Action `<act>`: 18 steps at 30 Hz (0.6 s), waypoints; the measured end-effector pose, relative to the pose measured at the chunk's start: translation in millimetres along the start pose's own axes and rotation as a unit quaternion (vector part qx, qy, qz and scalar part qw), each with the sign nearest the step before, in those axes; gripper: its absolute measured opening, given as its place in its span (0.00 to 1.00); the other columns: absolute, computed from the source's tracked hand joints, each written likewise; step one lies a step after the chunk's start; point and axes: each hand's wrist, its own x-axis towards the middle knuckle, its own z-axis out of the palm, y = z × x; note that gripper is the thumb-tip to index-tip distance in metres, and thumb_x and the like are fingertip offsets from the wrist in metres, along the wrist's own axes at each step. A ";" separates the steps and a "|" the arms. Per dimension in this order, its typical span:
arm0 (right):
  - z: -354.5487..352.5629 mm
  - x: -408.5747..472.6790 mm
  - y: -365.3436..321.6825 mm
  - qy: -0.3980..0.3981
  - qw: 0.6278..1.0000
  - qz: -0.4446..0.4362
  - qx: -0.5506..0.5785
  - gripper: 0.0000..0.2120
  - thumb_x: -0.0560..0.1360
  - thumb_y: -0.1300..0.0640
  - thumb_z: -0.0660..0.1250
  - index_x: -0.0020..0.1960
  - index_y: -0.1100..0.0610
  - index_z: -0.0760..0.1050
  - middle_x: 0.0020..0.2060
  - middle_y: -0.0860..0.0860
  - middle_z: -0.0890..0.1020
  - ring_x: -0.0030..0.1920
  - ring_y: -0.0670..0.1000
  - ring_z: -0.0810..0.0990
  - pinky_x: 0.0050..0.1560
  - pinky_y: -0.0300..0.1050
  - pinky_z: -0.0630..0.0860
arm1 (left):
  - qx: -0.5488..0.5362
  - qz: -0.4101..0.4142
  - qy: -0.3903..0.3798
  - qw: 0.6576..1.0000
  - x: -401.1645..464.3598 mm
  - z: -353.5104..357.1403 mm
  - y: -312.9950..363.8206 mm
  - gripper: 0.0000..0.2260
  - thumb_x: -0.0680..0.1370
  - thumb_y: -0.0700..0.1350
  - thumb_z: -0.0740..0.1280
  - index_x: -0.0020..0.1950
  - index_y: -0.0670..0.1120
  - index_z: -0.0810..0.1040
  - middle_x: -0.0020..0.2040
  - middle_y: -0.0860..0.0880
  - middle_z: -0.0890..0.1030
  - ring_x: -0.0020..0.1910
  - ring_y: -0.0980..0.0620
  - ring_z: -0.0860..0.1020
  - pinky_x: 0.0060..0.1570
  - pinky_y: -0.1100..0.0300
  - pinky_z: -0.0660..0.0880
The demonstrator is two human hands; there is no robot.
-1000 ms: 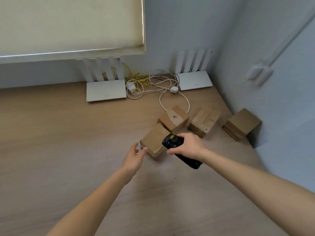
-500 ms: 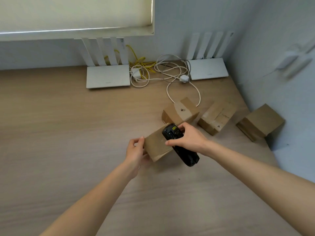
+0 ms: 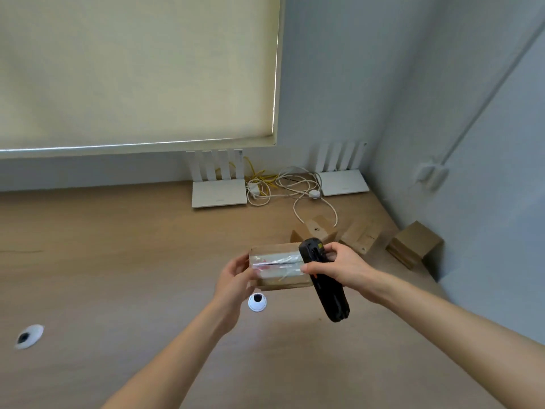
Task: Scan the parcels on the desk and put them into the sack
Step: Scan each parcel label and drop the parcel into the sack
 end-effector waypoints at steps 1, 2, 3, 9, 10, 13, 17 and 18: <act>5.6 -18.7 -6.1 0.005 1.000 -0.005 0.013 0.33 0.68 0.48 0.83 0.66 0.54 0.71 0.57 0.51 0.83 0.55 0.50 0.84 0.48 0.45 0.79 | 0.000 0.006 0.000 1.000 -16.5 -6.9 7.2 0.16 0.77 0.33 0.64 0.62 0.46 0.78 0.56 0.46 0.84 0.48 0.54 0.82 0.49 0.55 0.79; 12.4 -38.5 -11.9 0.011 1.000 -0.011 0.027 0.33 0.68 0.47 0.83 0.67 0.54 0.72 0.56 0.51 0.83 0.54 0.51 0.84 0.47 0.46 0.79 | -0.008 0.013 0.005 1.000 -33.1 -14.9 12.7 0.13 0.78 0.35 0.64 0.61 0.46 0.78 0.56 0.44 0.83 0.49 0.53 0.81 0.48 0.54 0.79; 20.6 -58.7 -17.8 0.017 0.999 -0.020 0.039 0.35 0.66 0.45 0.83 0.67 0.54 0.72 0.55 0.52 0.84 0.54 0.51 0.84 0.46 0.47 0.79 | -0.017 0.022 0.013 1.000 -50.5 -23.1 17.1 0.10 0.79 0.38 0.65 0.60 0.46 0.78 0.56 0.43 0.83 0.50 0.52 0.81 0.47 0.52 0.80; 79.4 -166.0 -43.5 0.040 0.996 -0.064 0.045 0.43 0.61 0.42 0.84 0.71 0.54 0.71 0.58 0.51 0.84 0.55 0.51 0.85 0.46 0.46 0.80 | -0.004 0.112 0.039 0.993 -160.7 -76.4 37.3 0.08 0.82 0.45 0.67 0.59 0.46 0.78 0.55 0.48 0.82 0.50 0.55 0.80 0.58 0.45 0.79; 88.9 -182.5 -47.8 0.036 0.996 -0.067 0.042 0.43 0.63 0.43 0.84 0.71 0.54 0.71 0.58 0.51 0.83 0.55 0.51 0.85 0.47 0.47 0.81 | -0.001 0.116 0.033 0.993 -177.4 -86.2 40.5 0.09 0.82 0.44 0.67 0.61 0.46 0.78 0.56 0.48 0.82 0.52 0.55 0.79 0.61 0.45 0.78; 112.1 -228.1 -59.6 0.028 0.996 -0.078 0.038 0.38 0.66 0.47 0.84 0.70 0.53 0.71 0.58 0.50 0.84 0.54 0.50 0.85 0.48 0.47 0.82 | 0.013 0.122 0.018 0.992 -220.8 -113.5 51.7 0.13 0.81 0.42 0.68 0.65 0.42 0.80 0.56 0.47 0.85 0.57 0.50 0.81 0.66 0.45 0.75; 127.9 -281.2 -73.7 0.029 0.994 -0.100 0.028 0.37 0.61 0.48 0.86 0.65 0.53 0.74 0.54 0.49 0.87 0.48 0.46 0.87 0.40 0.39 0.80 | 0.036 0.163 -0.014 0.986 -278.4 -134.1 69.4 0.14 0.78 0.39 0.69 0.60 0.52 0.83 0.53 0.54 0.86 0.59 0.54 0.80 0.63 0.52 0.74; 129.7 -293.6 -76.5 0.027 0.994 -0.103 0.027 0.35 0.63 0.50 0.86 0.65 0.53 0.74 0.54 0.49 0.87 0.47 0.45 0.88 0.38 0.37 0.79 | 0.044 0.170 -0.025 0.984 -292.1 -136.3 73.6 0.14 0.77 0.40 0.70 0.59 0.54 0.84 0.52 0.56 0.86 0.58 0.55 0.79 0.58 0.53 0.73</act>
